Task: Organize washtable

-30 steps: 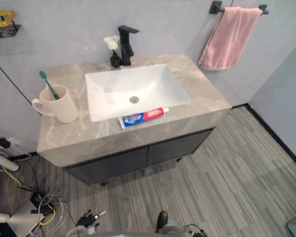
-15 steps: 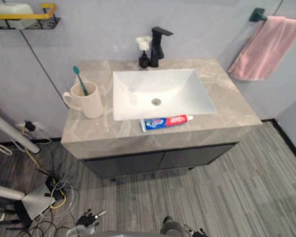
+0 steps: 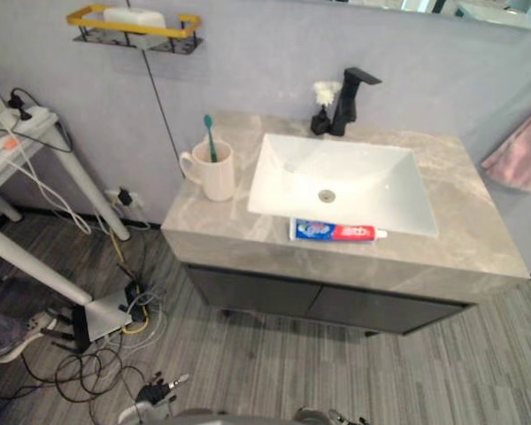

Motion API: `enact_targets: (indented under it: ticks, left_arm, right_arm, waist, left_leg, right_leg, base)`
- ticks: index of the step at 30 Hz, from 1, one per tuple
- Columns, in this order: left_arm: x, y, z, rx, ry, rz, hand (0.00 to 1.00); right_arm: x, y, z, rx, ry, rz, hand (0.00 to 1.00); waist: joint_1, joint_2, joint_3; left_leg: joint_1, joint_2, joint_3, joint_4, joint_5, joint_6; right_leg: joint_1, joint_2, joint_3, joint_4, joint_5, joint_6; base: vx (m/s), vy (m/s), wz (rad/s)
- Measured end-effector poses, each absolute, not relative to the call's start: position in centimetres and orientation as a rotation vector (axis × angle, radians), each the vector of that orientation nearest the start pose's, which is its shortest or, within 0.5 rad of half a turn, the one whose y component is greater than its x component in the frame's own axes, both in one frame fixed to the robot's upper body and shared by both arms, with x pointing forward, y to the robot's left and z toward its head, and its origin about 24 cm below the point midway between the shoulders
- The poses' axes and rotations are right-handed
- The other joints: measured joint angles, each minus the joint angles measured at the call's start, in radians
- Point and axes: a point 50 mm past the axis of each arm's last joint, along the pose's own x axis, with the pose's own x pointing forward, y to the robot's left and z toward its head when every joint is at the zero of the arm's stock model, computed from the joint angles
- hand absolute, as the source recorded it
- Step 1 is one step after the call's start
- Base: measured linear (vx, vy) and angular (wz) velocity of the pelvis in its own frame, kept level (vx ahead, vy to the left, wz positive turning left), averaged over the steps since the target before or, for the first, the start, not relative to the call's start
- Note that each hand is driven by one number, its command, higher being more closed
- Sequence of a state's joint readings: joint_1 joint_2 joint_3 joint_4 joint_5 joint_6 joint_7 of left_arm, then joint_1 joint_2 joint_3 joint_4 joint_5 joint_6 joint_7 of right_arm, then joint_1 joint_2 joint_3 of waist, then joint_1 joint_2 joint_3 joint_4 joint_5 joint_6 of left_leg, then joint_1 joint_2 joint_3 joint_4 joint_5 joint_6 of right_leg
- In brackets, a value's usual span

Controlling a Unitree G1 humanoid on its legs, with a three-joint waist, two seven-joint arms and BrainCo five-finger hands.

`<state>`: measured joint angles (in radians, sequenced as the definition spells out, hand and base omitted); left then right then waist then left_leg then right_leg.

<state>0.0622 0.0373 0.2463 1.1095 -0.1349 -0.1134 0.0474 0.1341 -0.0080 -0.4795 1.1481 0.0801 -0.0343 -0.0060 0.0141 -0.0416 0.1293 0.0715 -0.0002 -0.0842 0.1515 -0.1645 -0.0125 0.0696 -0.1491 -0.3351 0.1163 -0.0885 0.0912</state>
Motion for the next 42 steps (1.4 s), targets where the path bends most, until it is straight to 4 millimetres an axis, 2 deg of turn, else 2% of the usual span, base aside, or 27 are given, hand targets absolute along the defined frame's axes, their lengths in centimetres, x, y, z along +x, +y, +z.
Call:
enact_targets:
  ticks: [2,6,9,13,15,20,24,32,40,42]
  left_arm:
    - [9.3,19.9,-16.2,-0.165,1.037,0.38,0.0]
    - [9.5,19.8,-16.2,-0.14,1.038,0.357,0.0]
    - [9.3,20.0,-16.2,-0.134,1.043,0.357,0.0]
    - [9.2,20.0,-16.2,-0.122,1.054,0.351,0.0]
    - [8.8,20.0,-16.4,-0.116,1.076,0.344,0.0]
    - [8.6,20.3,-16.4,-0.1,1.084,0.34,0.0]
    - [8.7,20.5,-16.3,-0.09,1.083,0.337,0.0]
    - [8.4,20.1,-16.5,-0.142,1.088,0.368,0.0]
    - [8.0,19.7,-16.6,-0.188,1.095,0.393,0.0]
    - [7.7,19.8,-16.7,-0.187,1.107,0.387,0.0]
  right_arm:
    - [3.8,-20.2,-17.3,0.339,1.197,-0.566,0.0]
    - [3.4,-20.2,-17.3,0.332,1.206,-0.577,0.0]
    - [3.5,-20.2,-17.3,0.333,1.204,-0.577,0.0]
    - [3.4,-20.1,-17.3,0.377,1.184,-0.613,0.0]
    - [3.2,-20.3,-17.3,0.407,1.173,-0.649,0.0]
    - [3.2,-20.1,-17.3,0.411,1.182,-0.649,0.0]
    - [3.2,-19.9,-17.5,0.371,1.217,-0.606,0.0]
    - [2.8,-20.0,-17.5,0.372,1.228,-0.617,0.0]
    - [2.4,-20.1,-17.5,0.511,1.183,-0.752,0.0]
    - [2.4,-20.0,-17.5,0.524,1.18,-0.76,0.0]
  waist:
    - [-0.002,-0.007,-0.003]
    - [-0.001,-0.01,-0.01]
    - [-0.001,-0.015,-0.018]
    - [-0.014,-0.013,-0.025]
    - [-0.027,-0.009,-0.032]
    - [-0.021,-0.027,-0.059]
    - [-0.006,-0.036,-0.067]
    - [-0.001,-0.026,-0.067]
    - [-0.005,0.001,-0.059]
    - [-0.029,0.001,-0.057]
  left_leg:
    - [0.022,0.002,0.001,-0.088,0.058,-0.002]
    - [0.032,0.009,0.01,-0.175,0.106,-0.002]
    - [0.035,0.011,0.063,-0.192,0.105,-0.005]
    - [0.017,-0.019,0.105,-0.18,0.085,0.023]
    - [0.019,-0.031,0.097,-0.179,0.087,0.027]
    - [0.029,-0.048,0.1,-0.172,0.084,0.021]
    - [0.032,-0.054,0.1,-0.131,0.072,0.004]
    - [0.037,-0.051,0.055,-0.044,0.072,0.004]
    - [0.091,-0.021,0.117,-0.111,0.072,0.004]
    - [0.099,-0.019,0.129,-0.143,0.072,0.005]
  right_leg:
    - [-0.005,0.003,0.0,-0.023,0.001,0.001]
    - [-0.004,0.01,0.012,-0.063,0.006,0.009]
    - [-0.013,0.004,0.029,-0.063,0.009,0.014]
    - [-0.083,-0.037,0.094,0.044,-0.017,0.071]
    - [-0.079,-0.047,0.131,0.051,-0.004,0.055]
    - [-0.04,-0.061,0.143,0.013,0.012,0.036]
    - [0.016,-0.062,0.14,-0.052,0.053,0.025]
    - [0.103,-0.059,0.061,-0.045,0.056,0.023]
    - [0.099,-0.03,0.129,-0.057,0.038,0.011]
    - [0.098,-0.025,0.147,-0.089,0.032,0.02]
  base:
    - [-0.15,-0.042,0.17]
    - [-0.11,-0.004,0.16]
    - [-0.01,0.049,-0.1]
    - [0.09,0.088,-0.13]
    - [0.2,0.116,0.2]
    - [0.18,0.104,0.25]
    - [0.12,0.051,0.05]
    - [0.07,-0.042,0.32]
    - [-0.01,-0.066,-0.24]
    - [-0.15,-0.081,-0.39]
